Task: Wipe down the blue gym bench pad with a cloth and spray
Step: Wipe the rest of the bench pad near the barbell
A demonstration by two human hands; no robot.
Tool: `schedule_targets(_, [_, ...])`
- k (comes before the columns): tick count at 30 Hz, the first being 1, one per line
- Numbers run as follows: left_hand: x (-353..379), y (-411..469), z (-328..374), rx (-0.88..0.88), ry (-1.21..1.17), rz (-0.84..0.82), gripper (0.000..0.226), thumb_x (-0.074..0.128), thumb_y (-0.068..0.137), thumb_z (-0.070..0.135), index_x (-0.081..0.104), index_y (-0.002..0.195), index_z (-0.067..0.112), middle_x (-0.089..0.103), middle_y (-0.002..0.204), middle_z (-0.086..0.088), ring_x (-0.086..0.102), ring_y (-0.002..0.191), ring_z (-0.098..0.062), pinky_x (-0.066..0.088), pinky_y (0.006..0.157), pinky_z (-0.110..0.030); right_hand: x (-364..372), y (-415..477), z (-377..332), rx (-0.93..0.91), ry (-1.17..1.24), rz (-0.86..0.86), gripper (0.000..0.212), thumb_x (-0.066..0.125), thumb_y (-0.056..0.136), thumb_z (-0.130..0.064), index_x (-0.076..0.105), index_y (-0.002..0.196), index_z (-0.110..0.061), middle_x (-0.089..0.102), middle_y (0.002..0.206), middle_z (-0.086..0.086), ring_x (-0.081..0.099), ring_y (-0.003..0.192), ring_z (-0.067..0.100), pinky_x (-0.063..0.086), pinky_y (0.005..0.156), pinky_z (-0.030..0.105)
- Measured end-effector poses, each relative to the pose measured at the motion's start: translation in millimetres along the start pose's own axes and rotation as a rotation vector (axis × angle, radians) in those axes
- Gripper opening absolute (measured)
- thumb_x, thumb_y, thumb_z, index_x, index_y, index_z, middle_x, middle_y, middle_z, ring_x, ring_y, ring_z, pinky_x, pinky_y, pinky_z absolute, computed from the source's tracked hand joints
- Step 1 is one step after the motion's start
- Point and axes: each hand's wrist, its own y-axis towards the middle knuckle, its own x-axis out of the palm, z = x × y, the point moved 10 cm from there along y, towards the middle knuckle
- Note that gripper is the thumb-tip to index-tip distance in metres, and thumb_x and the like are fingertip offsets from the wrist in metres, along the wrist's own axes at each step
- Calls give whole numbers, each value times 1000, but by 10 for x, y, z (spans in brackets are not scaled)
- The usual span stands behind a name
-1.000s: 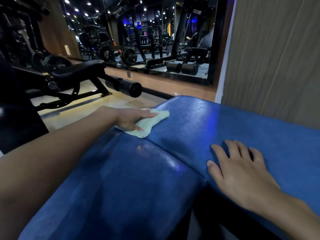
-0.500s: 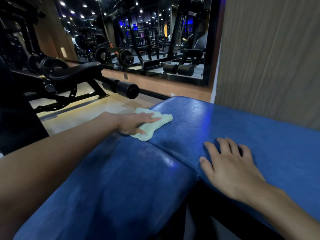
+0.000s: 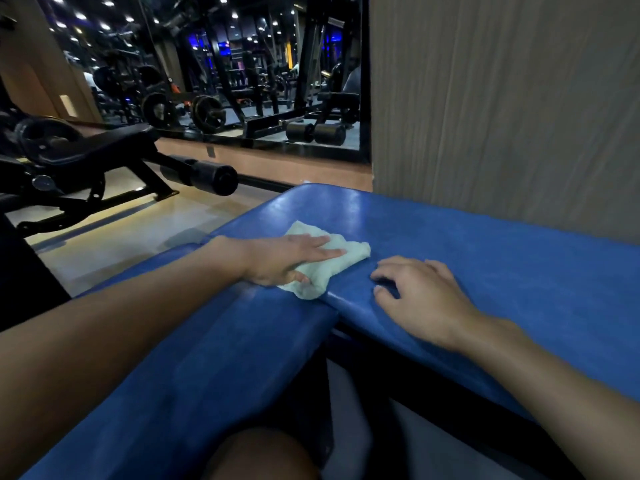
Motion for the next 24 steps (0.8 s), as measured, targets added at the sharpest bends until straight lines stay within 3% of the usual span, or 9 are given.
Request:
schedule_targets(5, [21,54,293,73,34,-26,77,57,100,34,0,150,49,7,167,0,4,153,-22,7,123,-40,-301,-407,637,184,-193,-37,39,36,98,-47,52,132,-35,46,142,-12,33,139,14,16,114,49])
schedule_targets(8, [18,94,508,110,44,-22,81,59,98,37,-4,145,56,5,167,0,3,153,-20,3,123,-34,-300,-628,931,334,-250,-98,51,23,99,-57,36,146,-39,23,161,-8,14,149,26,3,115,58])
schedule_targets(12, [96,93,855,105,186,-1,84,55,94,55,-18,133,74,-5,166,12,-1,152,-13,12,120,-44,-224,-648,962,323,-200,-128,55,21,99,-59,28,150,-40,14,165,-7,8,151,30,4,117,59])
schedule_targets(17, [76,58,901,49,240,28,87,54,91,62,-18,140,65,-4,165,10,-1,150,-12,16,111,-43,-449,-932,1164,226,-254,-182,60,21,96,-65,25,152,-43,13,165,-10,8,152,18,8,119,47])
schedule_targets(20, [139,93,863,59,260,5,88,47,93,65,-25,141,57,-10,166,-1,-8,151,-14,5,115,-37,-564,-1241,1496,350,-307,-216,66,12,91,-71,16,153,-48,5,166,-12,2,153,21,4,120,52])
schedule_targets(24, [243,127,1231,145,301,139,85,27,84,75,-30,143,53,-3,166,-12,-8,153,-26,3,122,-48,-575,-1279,1569,386,-245,-168,63,18,94,-65,20,153,-43,7,166,-13,3,153,21,3,119,56])
